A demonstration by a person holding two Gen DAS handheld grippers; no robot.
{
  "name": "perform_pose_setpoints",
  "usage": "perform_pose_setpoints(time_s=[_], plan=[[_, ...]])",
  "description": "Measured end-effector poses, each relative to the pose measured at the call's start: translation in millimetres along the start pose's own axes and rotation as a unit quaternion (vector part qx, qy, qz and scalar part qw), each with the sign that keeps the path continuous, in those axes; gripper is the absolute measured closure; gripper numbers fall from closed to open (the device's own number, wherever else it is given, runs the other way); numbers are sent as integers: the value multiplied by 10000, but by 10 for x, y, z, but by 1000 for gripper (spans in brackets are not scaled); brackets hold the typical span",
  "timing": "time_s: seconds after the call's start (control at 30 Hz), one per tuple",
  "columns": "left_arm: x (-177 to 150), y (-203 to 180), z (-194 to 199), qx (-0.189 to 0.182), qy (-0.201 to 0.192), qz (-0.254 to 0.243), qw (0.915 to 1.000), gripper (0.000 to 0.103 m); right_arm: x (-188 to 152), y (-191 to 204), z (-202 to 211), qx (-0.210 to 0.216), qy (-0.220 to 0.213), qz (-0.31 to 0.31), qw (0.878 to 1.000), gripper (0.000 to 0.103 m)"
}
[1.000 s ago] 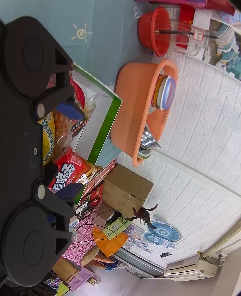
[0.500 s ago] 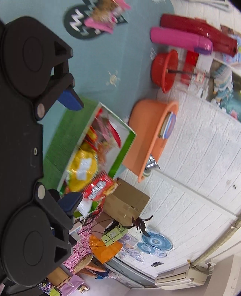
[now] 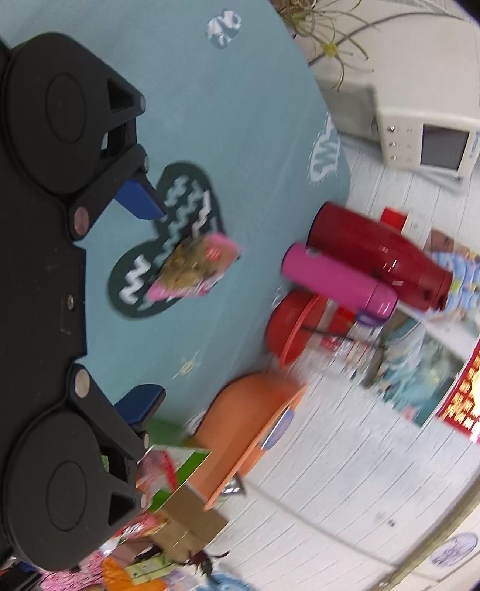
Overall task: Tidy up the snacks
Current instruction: 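Close both grippers on the pink-edged clear snack bag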
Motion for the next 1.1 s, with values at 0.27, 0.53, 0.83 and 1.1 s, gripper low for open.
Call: perform_pose_setpoints(time_s=[0.27, 0.53, 0.83, 1.1], plan=[[319, 269, -447, 163, -112, 139, 9997, 0, -88, 87, -111, -81, 261, 134, 9995, 0], [189, 372, -731, -362, 507, 278, 9977, 53, -143, 71, -211, -140, 453, 94, 9988, 0], [-556, -221, -225, -1710, 1453, 201, 9743, 49, -203, 161, -151, 149, 537, 56, 9984, 0], [-866, -366, 268, -1896, 1326, 378, 9721, 14, -349, 312, -118, 557, 861, 2, 9947, 0]])
Point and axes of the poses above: each gripper's, at about its wrist camera, not at the fingertips, and z roughly against the way its jaws point, y to its left, x to its top, the point moved 6 cm from there along -z, roughly the way its jaws point, and after that the axes turned 10 degrees about -x, right-handed, at the moved point
